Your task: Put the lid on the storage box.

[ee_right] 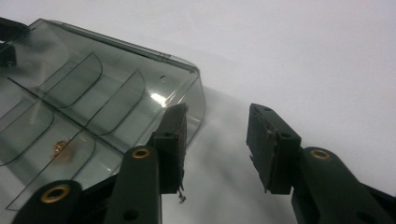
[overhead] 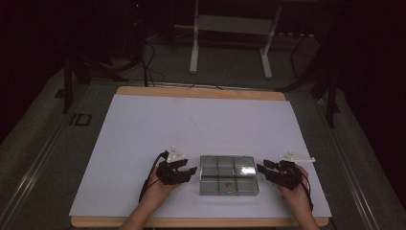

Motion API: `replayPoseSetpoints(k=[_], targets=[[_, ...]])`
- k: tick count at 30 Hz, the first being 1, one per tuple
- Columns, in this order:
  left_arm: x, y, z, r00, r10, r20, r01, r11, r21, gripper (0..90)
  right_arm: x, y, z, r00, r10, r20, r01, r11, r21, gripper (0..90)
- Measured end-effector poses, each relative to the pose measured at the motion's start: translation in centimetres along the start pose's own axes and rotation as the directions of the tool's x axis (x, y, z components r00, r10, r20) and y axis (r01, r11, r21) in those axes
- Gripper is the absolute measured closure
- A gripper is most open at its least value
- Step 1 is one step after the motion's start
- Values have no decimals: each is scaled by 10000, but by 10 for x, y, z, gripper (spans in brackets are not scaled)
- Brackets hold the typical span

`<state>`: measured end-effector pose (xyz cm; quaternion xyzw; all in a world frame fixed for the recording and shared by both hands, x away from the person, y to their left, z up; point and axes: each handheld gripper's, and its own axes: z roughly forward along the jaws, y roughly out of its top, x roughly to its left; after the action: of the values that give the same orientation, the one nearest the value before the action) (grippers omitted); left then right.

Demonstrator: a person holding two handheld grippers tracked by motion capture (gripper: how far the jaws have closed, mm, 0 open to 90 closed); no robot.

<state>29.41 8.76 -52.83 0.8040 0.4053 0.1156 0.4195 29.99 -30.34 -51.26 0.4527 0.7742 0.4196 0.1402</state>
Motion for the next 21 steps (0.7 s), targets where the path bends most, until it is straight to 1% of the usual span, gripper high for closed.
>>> replayPoseSetpoints(k=[1,3,4,6,7,9,10,12,13,15,16,18,19,20,21], targets=[[1,0,-1,10000,-12,-93,12,10000,-38,467,0,0,0,10000,7,7,-7,10000,-7,563],[3,1,-4,9996,-280,-83,278,9993,-235,414,-1,2,-1,10000,-36,23,36,10000,-82,515],[5,1,-5,9992,-388,-55,386,9988,-301,366,-1,2,-1,9999,-101,67,101,9999,-111,495],[8,1,-7,9979,-619,201,628,9970,-454,328,-1,3,-2,9998,-155,80,157,9998,-133,453],[9,1,-9,9976,-623,302,638,9966,-520,263,-2,4,-3,9998,-172,112,174,9997,-178,418],[10,1,-11,9967,-693,412,719,9952,-659,208,-2,5,-3,9997,-177,160,180,9996,-226,390],[10,1,-12,9964,-706,479,738,9948,-704,138,-3,5,-4,9998,-164,127,168,9996,-245,364],[11,1,-13,9970,-689,341,716,9938,-851,38,-5,6,-4,9996,-248,94,250,9994,-255,309],[12,0,-15,9972,-694,293,720,9925,-985,14,-5,6,-5,9996,-282,41,283,9992,-266,287],[13,0,-17,9970,-746,194,764,9896,-1218,14,-7,5,-6,9996,-253,-128,248,9992,-317,241],[14,-1,-17,9975,-692,173,708,9896,-1249,14,-8,5,-6,9994,-309,-166,304,9990,-330,213],[15,-2,-18,9979,-642,41,642,9894,-1301,14,-9,4,-6,9994,-326,-125,321,9989,-346,203],[15,-2,-19,9980,-631,77,636,9888,-1350,14,-10,3,-7,9991,-334,-267,322,9985,-442,197],[15,-3,-19,9981,-612,106,621,9890,-1346,14,-10,3,-8,9991,-283,-314,267,9984,-490,196],[14,-3,-19,9982,-593,80,598,9893,-1330,14,-10,2,-8,9993,-291,-226,280,9984,-490,194]])
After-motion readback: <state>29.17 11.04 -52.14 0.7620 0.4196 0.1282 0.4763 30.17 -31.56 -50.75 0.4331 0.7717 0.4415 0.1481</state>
